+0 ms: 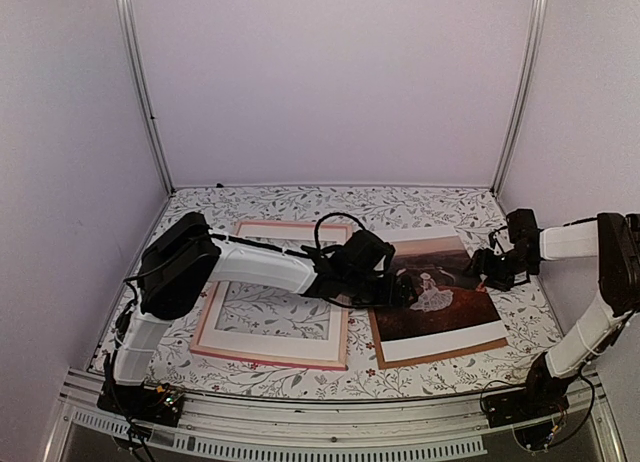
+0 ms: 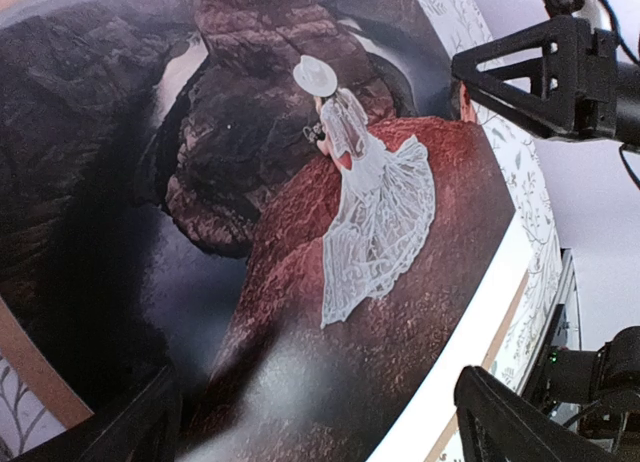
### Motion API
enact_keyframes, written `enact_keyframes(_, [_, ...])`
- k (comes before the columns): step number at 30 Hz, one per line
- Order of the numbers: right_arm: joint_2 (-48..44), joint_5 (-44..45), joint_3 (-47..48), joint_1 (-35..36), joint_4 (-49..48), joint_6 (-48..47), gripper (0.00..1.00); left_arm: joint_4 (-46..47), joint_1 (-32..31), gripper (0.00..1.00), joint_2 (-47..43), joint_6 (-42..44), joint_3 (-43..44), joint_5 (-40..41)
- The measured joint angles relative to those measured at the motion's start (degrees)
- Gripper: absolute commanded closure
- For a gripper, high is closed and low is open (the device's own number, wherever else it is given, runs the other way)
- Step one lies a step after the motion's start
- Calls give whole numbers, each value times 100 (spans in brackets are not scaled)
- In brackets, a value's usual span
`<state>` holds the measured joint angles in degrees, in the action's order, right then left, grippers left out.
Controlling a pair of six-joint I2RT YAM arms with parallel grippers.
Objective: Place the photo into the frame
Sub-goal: Pick up the photo from the backboard.
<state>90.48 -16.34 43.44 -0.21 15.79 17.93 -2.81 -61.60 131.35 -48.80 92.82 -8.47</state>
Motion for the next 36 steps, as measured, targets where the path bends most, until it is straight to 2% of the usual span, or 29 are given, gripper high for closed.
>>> enact_keyframes(20, [-426, -890, -107, -131, 50, -17, 48, 295, 0, 3, 4, -33, -138, -15])
enact_keyframes(32, [-424, -957, -111, -131, 105, -103, 83, 428, 2, 3, -17, 4, -238, 17])
enact_keyframes(36, [-428, -990, -109, -131, 199, -101, 100, 468, 26, 2, -52, 50, -306, 57])
